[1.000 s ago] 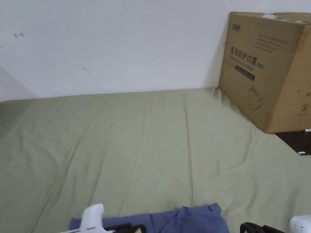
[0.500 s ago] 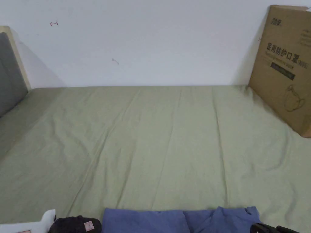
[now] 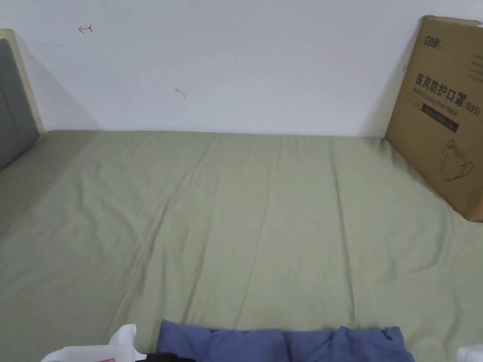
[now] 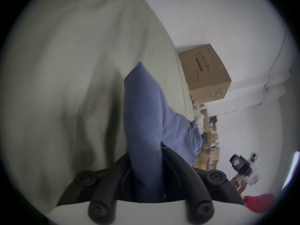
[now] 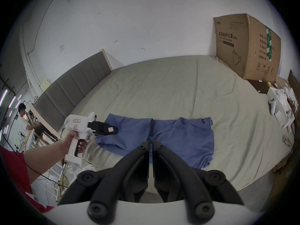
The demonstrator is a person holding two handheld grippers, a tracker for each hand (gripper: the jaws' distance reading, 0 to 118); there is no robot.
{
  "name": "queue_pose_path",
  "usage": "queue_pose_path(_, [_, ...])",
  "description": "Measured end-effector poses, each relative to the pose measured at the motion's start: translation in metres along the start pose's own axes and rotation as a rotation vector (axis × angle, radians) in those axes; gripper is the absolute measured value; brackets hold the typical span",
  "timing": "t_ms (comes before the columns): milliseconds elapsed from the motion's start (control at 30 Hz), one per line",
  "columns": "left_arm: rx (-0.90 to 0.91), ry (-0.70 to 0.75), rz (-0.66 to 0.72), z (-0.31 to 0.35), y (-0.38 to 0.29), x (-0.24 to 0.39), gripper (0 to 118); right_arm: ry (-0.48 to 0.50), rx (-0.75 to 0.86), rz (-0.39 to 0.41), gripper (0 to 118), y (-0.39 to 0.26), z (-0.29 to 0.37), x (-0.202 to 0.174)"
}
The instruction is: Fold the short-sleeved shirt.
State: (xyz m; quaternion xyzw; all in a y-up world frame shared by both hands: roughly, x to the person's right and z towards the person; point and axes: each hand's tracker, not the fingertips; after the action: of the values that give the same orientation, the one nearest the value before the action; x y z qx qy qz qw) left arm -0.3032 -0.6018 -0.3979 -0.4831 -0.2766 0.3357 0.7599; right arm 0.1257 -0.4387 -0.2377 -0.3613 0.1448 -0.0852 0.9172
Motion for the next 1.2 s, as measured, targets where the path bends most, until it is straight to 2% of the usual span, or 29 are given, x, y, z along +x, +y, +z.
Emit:
queue_pose_path(33, [-0.012, 0.022, -0.050, 0.013, 0.003, 0.010, 7, 0.001, 0.002, -0.006, 4, 0.000, 0.000, 0.001])
queue_pose_path(100, [-0.025, 0.157, -0.089, 0.041, 0.010, 0.038, 7, 0.006, 0.016, -0.018, 4, -0.003, 0.002, 0.005])
queue_pose_path(200, [-0.044, 0.556, -0.259, 0.067, 0.014, 0.087, 7, 0.025, 0.032, -0.032, 4, -0.007, 0.003, 0.011])
queue_pose_path(267, [-0.039, 0.712, -0.405, 0.068, 0.010, 0.114, 8, 0.031, 0.036, -0.034, 4, -0.012, 0.003, 0.016])
queue_pose_path(333, [-0.047, 0.671, -0.385, 0.059, 0.007, 0.139, 8, 0.034, 0.041, -0.044, 4, -0.016, 0.006, 0.022])
queue_pose_path(500, [-0.118, 0.330, -0.214, -0.011, 0.007, 0.186, 9, 0.035, 0.079, -0.117, 4, -0.029, 0.032, 0.047])
queue_pose_path(533, [-0.161, 0.300, -0.197, -0.030, 0.007, 0.190, 15, 0.027, 0.083, -0.127, 4, -0.030, 0.038, 0.053])
queue_pose_path(567, [-0.185, 0.276, -0.170, -0.050, 0.007, 0.193, 27, 0.008, 0.088, -0.139, 4, -0.032, 0.046, 0.060])
queue_pose_path(600, [-0.192, 0.226, -0.140, -0.069, 0.004, 0.198, 51, -0.014, 0.097, -0.153, 4, -0.035, 0.053, 0.068])
queue_pose_path(633, [-0.203, 0.165, -0.095, -0.082, 0.004, 0.198, 91, -0.027, 0.106, -0.165, 4, -0.037, 0.059, 0.075])
queue_pose_path(667, [-0.221, 0.102, -0.030, -0.094, 0.003, 0.198, 112, -0.040, 0.114, -0.180, 4, -0.039, 0.065, 0.083])
queue_pose_path(700, [-0.276, -0.003, 0.099, -0.103, -0.002, 0.200, 118, -0.054, 0.122, -0.197, 4, -0.040, 0.070, 0.092])
queue_pose_path(767, [-0.267, -0.060, 0.132, -0.107, -0.006, 0.208, 114, -0.092, 0.141, -0.237, 4, -0.043, 0.078, 0.105])
queue_pose_path(800, [-0.175, 0.025, 0.001, -0.102, 0.000, 0.207, 114, -0.105, 0.146, -0.253, 4, -0.044, 0.080, 0.111])
queue_pose_path(900, [-0.154, 0.156, -0.163, -0.082, 0.001, 0.220, 114, -0.115, 0.155, -0.280, 4, -0.046, 0.083, 0.121])
queue_pose_path(1000, [-0.078, 0.335, -0.397, -0.061, -0.007, 0.232, 110, -0.116, 0.153, -0.282, 4, -0.046, 0.081, 0.122])
queue_pose_path(1033, [-0.037, 0.416, -0.487, -0.058, -0.012, 0.235, 93, -0.115, 0.151, -0.278, 4, -0.046, 0.080, 0.122])
queue_pose_path(1067, [-0.017, 0.492, -0.576, -0.060, -0.018, 0.239, 62, -0.110, 0.147, -0.273, 4, -0.046, 0.079, 0.121])
queue_pose_path(1100, [-0.034, 0.548, -0.648, -0.067, -0.025, 0.239, 20, -0.105, 0.143, -0.269, 4, -0.046, 0.077, 0.120])
queue_pose_path(1133, [-0.053, 0.613, -0.712, -0.075, -0.031, 0.237, 1, -0.100, 0.139, -0.265, 4, -0.045, 0.075, 0.119])
queue_pose_path(1200, [-0.101, 0.591, -0.742, -0.092, -0.042, 0.231, 1, -0.091, 0.132, -0.257, 4, -0.044, 0.072, 0.116])
